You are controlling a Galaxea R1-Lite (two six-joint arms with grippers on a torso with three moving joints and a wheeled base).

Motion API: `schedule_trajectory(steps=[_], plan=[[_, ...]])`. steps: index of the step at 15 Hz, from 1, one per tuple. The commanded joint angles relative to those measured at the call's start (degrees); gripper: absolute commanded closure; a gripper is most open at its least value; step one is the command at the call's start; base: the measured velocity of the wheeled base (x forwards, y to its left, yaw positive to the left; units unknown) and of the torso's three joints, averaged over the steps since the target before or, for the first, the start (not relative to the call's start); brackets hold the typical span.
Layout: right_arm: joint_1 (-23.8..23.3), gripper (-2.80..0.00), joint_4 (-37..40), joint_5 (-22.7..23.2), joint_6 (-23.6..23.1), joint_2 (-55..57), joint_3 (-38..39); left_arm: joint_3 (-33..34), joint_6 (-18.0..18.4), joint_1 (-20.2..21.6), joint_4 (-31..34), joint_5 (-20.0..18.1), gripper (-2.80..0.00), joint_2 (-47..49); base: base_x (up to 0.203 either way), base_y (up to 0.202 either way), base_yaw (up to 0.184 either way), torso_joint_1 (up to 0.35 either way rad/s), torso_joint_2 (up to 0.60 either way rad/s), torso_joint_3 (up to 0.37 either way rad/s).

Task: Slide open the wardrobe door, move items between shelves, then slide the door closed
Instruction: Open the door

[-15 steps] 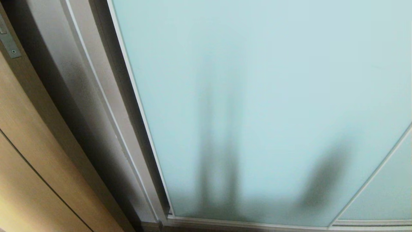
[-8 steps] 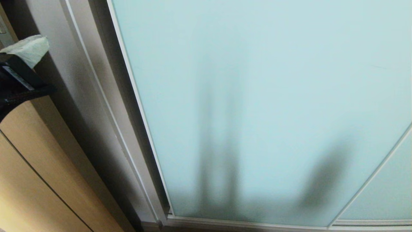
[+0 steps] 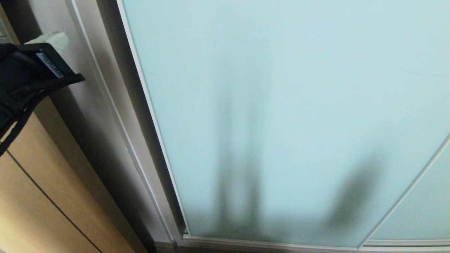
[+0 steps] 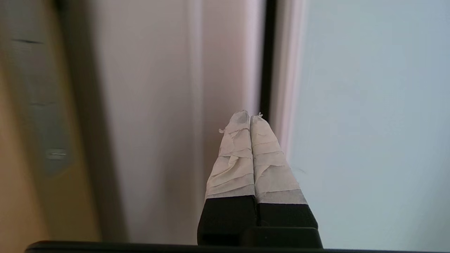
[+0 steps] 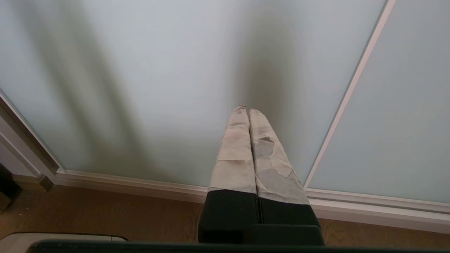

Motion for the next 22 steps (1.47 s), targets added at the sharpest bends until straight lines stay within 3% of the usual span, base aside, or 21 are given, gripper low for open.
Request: schedule_trajectory(steps=[1, 3, 8, 22], plan=[[0.0, 0.0, 0.0, 0.0, 0.0, 0.0, 0.0, -0.2, 0.1, -0.1, -0.1, 0.5, 0.0, -2.6, 0.0, 0.0, 0.0, 0.0, 0.0, 0.0], [0.0, 0.0, 0.0, 0.0, 0.0, 0.0, 0.0, 1.2, 2.7, -0.5, 0.0, 0.4, 0.0, -4.7, 0.0, 0.0, 0.0, 0.0, 0.0, 0.0], [0.0, 0.0, 0.0, 0.0, 0.0, 0.0, 0.0, 1.4, 1.5, -0.6, -0.3, -1.6, 0.0, 0.8, 0.0, 0.0, 0.0, 0.0, 0.0, 0.0], [0.0, 0.0, 0.0, 0.0, 0.0, 0.0, 0.0, -6.6, 1.8, -0.5, -1.8, -1.8, 0.0, 15.0, 0.0, 0.0, 0.0, 0.0, 0.0, 0.0]])
